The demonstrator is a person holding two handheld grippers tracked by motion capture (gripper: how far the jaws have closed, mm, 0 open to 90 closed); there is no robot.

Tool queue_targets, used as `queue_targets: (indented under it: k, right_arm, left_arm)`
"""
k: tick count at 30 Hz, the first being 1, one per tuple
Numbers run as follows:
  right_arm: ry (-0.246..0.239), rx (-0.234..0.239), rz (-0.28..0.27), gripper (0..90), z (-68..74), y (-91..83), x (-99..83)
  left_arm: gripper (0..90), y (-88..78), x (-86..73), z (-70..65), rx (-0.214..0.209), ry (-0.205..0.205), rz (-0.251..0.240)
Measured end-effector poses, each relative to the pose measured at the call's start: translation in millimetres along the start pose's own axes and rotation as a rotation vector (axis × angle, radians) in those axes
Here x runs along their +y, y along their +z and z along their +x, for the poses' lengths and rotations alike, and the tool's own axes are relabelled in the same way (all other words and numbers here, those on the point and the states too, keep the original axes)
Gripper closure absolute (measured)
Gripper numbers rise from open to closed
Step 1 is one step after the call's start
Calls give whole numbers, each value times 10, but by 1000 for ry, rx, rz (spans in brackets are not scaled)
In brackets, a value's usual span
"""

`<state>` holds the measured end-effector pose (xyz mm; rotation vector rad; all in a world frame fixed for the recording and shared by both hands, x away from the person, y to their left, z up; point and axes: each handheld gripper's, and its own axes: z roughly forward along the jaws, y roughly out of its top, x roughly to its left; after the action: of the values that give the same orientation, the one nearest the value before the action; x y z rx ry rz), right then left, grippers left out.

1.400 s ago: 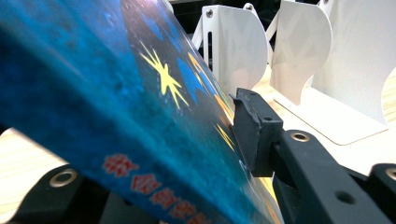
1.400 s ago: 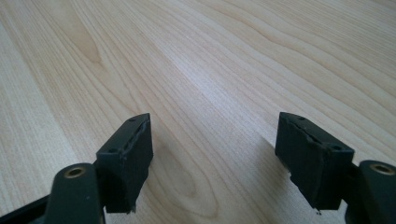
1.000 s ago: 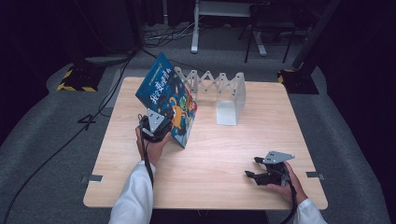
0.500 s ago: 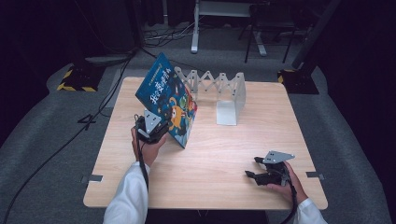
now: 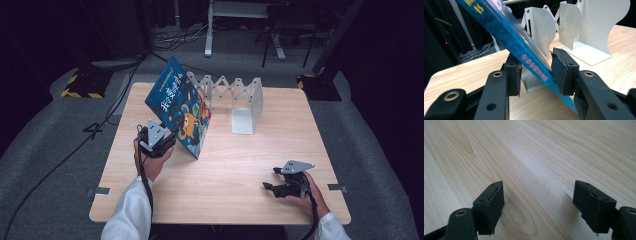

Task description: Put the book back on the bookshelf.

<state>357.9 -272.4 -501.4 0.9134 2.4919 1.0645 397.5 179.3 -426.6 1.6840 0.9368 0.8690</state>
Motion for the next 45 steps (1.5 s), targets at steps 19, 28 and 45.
queue_targets:
  k: [19, 28, 45]
  right_arm:
    - [-11, -43, 42, 271, -8, -46, 29]
    - [-51, -70, 44, 271, 39, -80, 56]
    - [-91, -105, 16, 267, 101, -223, 121]
  left_arm:
    - [648, -278, 29, 67, -25, 46, -1]
    - [684, -432, 11, 79, -58, 80, 7]
    - [629, -628, -209, -56, -162, 188, 142]
